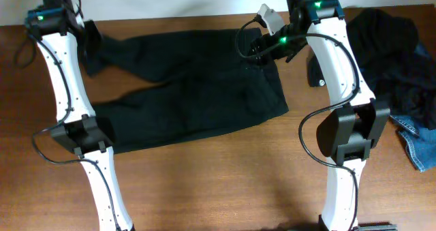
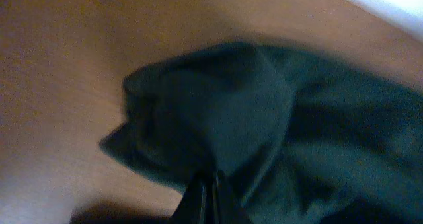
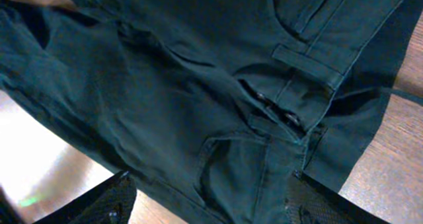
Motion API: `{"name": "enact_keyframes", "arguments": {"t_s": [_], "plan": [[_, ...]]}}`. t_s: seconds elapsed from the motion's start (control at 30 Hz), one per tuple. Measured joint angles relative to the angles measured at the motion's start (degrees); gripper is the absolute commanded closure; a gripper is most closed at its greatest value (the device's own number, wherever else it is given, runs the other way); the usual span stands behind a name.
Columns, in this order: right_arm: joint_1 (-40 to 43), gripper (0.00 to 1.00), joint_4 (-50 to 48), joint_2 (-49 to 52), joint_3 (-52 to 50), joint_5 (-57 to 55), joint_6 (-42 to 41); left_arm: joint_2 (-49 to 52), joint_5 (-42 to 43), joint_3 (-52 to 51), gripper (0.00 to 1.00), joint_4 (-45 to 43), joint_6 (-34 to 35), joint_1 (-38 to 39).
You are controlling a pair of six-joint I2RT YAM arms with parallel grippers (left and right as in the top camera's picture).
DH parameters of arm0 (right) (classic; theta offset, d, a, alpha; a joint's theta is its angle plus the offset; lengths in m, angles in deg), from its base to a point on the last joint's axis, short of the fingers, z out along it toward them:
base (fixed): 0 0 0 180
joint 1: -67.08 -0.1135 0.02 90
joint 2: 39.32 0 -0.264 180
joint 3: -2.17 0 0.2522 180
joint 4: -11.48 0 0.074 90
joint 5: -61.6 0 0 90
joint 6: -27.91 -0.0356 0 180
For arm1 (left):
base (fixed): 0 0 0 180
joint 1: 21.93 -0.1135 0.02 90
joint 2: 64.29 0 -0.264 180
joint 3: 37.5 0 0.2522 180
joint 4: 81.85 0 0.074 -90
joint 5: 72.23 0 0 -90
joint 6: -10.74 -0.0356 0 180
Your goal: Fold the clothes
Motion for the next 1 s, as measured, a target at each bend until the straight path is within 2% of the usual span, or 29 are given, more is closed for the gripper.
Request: {"name": "enact_keyframes", "arguments": {"t_s": [0.03,0.17,0.2,0.27,0.37,0.4,0.57,0.83,0.93,1.0], "plan": [[0.0,0.22,-0.31,0.0,0.0,-0.02,0.04,0.59,-0.37,0.0,0.99,3.19,-0.02,-0.04],[0.0,0.21,-0.74,0.0,0.0,-0.02,0.02,1.51,-2.12,0.0,0.8,6.23,-0.63,-0.04],[0.0,0.21,-0.74,0.0,0.0,-0.02,0.02,1.55,-2.38,0.0,0.69,6.23,-1.09,-0.04],[0.0,0.18,-0.9,-0.02,0.0,0.0,0.02,1.62,-2.78,0.0,0.31,6.25,-1.55,-0.07],[0.0,0.12,-1.86,0.0,0.0,-0.15,-0.13,1.64,-2.99,0.0,0.06,5.29,-1.46,-0.37],[0.0,0.09,-2.75,0.0,0.0,-0.48,-0.39,1.64,-2.95,0.0,0.02,4.37,-1.38,-0.52],[0.0,0.0,-6.01,0.0,-0.02,-1.36,-1.68,1.64,0.39,0.02,0.01,1.55,-1.46,-1.81],[0.15,0.01,-10.93,0.0,-0.02,-0.09,-2.34,-2.75,4.22,0.02,0.01,0.48,-1.49,-2.08],[0.44,0.01,-14.86,-0.02,-0.02,1.18,-3.76,-6.82,5.49,0.11,0.01,-2.45,-1.51,-2.08],[0.83,0.01,-17.92,0.0,-0.02,1.86,-5.33,-9.29,6.49,0.5,0.01,-8.66,-1.75,-2.08]]}}
